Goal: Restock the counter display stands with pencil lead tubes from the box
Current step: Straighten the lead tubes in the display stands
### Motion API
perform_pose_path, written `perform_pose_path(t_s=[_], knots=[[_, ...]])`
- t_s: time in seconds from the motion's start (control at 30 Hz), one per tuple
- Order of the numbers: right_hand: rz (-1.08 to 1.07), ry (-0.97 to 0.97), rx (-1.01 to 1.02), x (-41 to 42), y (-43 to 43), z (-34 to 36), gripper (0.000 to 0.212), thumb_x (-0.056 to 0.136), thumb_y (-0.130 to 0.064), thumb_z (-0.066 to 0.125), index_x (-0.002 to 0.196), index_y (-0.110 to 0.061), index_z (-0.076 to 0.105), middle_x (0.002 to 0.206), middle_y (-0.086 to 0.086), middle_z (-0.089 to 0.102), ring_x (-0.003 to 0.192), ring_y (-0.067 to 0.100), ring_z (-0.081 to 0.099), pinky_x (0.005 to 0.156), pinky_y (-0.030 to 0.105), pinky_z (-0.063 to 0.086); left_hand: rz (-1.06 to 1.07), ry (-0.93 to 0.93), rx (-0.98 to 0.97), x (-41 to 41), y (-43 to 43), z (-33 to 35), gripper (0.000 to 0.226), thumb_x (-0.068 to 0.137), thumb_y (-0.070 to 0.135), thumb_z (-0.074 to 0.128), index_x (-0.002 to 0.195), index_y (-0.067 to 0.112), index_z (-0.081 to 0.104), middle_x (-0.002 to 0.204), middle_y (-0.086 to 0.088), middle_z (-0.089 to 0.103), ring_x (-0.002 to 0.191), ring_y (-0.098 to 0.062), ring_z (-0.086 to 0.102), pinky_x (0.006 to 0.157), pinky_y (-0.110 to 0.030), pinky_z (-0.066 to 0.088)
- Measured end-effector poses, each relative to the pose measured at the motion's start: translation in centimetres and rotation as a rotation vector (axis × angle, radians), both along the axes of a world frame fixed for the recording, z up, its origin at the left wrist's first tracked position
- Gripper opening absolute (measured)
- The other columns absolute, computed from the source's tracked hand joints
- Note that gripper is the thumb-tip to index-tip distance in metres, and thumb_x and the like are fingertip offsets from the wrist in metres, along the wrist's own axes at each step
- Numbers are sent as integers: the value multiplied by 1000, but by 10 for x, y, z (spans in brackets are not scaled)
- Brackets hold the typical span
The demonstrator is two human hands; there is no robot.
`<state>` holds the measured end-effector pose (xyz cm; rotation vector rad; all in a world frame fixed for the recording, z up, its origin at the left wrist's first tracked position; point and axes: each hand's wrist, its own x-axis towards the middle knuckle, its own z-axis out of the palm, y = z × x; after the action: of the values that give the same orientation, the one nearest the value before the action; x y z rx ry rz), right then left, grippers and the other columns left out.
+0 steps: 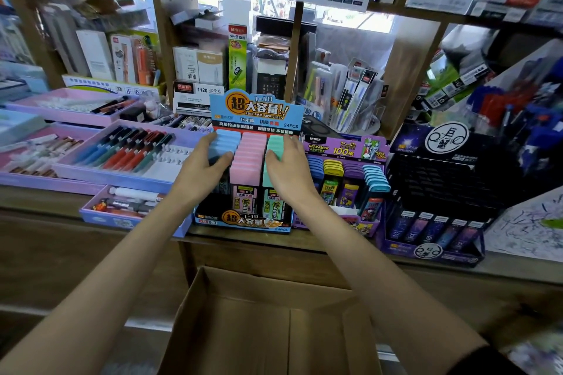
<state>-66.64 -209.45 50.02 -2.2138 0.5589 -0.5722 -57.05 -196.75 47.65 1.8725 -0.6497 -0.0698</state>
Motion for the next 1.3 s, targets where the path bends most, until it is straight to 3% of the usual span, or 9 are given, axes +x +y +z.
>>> perform_pose_path(t_s=[0.17,0.37,0.5,0.63,0.7,0.93,1.03,1.17,1.3], knots=[[67,103,-238,3,-5,1,48,101,-29,32,140,-1,36,155,17,18,144,30,9,118,38,6,-25,-43,53,1,2,0,59,95,29,52,146,14,26,144,-5,42,123,-16,43,95,-26,33],[105,138,-276,-2,-6,8,46,101,-29,32,134,1,42,152,20,23,142,31,13,116,37,9,-14,-111,176,-5,6,11,60,96,28,51,147,12,24,151,-8,33,136,-24,33,105,-32,30],[142,-4,-323,-19,-4,20,40,100,-23,39,133,-2,45,149,15,30,140,25,21,114,32,15,16,-348,181,-22,20,22,48,96,18,51,140,7,36,145,-12,40,131,-27,37,100,-31,30],[128,-82,-595,-57,-12,12,33,94,-18,51,124,-6,56,136,10,46,128,24,35,105,31,28,-64,-669,301,-49,33,19,33,91,9,58,122,1,56,135,-16,51,123,-34,47,100,-43,36],[58,-108,-658,-76,-24,4,30,92,-17,55,119,-7,60,125,9,53,120,24,42,100,33,34,-104,-743,359,-59,31,15,32,88,7,62,119,0,59,131,-16,55,120,-35,51,97,-47,40],[-45,-95,-620,-116,-76,21,25,90,-16,58,114,-9,62,114,7,56,114,23,44,96,28,31,-67,-753,433,-72,17,11,38,89,14,61,125,3,55,132,-12,55,121,-32,49,100,-45,38],[-9,35,-633,-134,-100,28,28,91,-14,56,119,-10,60,116,7,58,113,23,43,92,26,29,-47,-763,425,-73,14,11,39,88,13,62,125,3,56,134,-12,54,122,-32,49,99,-45,39],[79,274,-672,-146,-119,27,33,89,-26,61,119,-13,59,115,5,58,111,22,44,94,34,35,-49,-767,420,-76,7,11,36,87,11,62,123,4,56,126,-12,58,112,-33,53,91,-42,42],[77,275,-724,-141,-121,23,27,89,-24,61,115,-15,61,114,3,54,109,22,45,91,35,37,-35,-757,413,-78,5,10,35,87,10,62,121,6,56,122,-11,60,106,-32,54,86,-42,44]])
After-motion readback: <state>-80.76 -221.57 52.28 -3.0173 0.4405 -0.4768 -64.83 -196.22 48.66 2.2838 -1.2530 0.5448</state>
